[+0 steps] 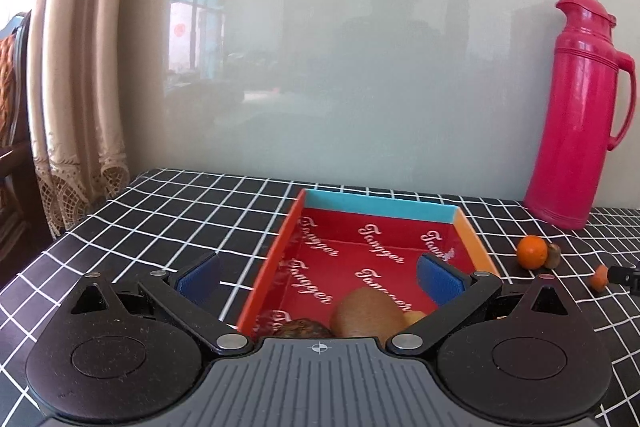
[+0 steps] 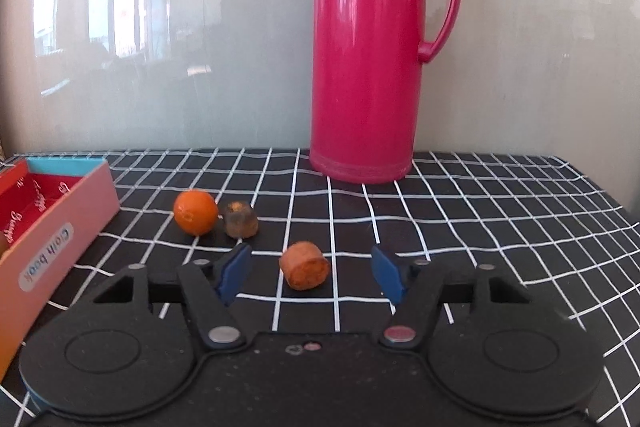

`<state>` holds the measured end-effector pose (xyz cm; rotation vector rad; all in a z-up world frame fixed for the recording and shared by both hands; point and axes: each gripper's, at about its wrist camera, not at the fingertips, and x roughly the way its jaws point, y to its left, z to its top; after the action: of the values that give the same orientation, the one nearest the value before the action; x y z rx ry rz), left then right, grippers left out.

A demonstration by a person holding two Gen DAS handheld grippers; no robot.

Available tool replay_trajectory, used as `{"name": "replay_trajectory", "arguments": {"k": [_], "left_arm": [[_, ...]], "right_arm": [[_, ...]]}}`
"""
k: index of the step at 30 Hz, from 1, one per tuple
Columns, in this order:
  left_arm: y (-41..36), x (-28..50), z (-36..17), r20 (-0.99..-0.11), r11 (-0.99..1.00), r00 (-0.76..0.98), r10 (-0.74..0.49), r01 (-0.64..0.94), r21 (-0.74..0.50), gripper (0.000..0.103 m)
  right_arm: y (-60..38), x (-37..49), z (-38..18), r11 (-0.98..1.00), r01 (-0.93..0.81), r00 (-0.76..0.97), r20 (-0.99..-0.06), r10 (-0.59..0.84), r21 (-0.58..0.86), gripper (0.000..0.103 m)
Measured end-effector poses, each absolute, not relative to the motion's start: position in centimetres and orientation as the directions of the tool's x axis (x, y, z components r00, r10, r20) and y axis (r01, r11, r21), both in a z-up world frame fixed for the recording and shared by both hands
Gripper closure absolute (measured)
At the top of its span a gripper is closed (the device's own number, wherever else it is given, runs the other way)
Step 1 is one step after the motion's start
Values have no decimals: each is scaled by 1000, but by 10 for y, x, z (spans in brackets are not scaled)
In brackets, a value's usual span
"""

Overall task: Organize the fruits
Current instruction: 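Reach the right tool to the orange cylindrical chunk and close on it, then lift the orange chunk with the right tool and carry it over the box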

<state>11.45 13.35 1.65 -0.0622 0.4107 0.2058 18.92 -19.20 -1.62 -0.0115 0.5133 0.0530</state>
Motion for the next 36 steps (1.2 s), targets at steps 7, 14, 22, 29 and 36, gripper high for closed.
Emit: {"name": "replay_trajectory", "arguments": {"k": [7, 14, 22, 29, 36], "left_arm": [[151, 111, 15, -410, 967, 885, 221, -253, -25, 0], [164, 113, 12, -423, 952, 863, 276, -305, -1, 0], [169, 114, 10, -434, 951, 857, 278, -310, -2, 0], [168, 113, 13, -427, 950, 860, 278, -311, -9, 0], [170, 109, 13, -422, 949, 861, 285, -316, -2, 0]], "right_arm": [[-189, 200, -23, 997, -73, 858, -512, 55, -17, 46], [-182, 210, -25, 996, -83, 845, -531, 55, -29, 52], [-181, 219, -30, 997, -75, 821, -570, 48, -24, 72], [-179, 217, -30, 997, -76, 820, -571, 49, -23, 72], [-183, 208, -16, 998, -65, 840, -540, 49, -11, 72]]}}
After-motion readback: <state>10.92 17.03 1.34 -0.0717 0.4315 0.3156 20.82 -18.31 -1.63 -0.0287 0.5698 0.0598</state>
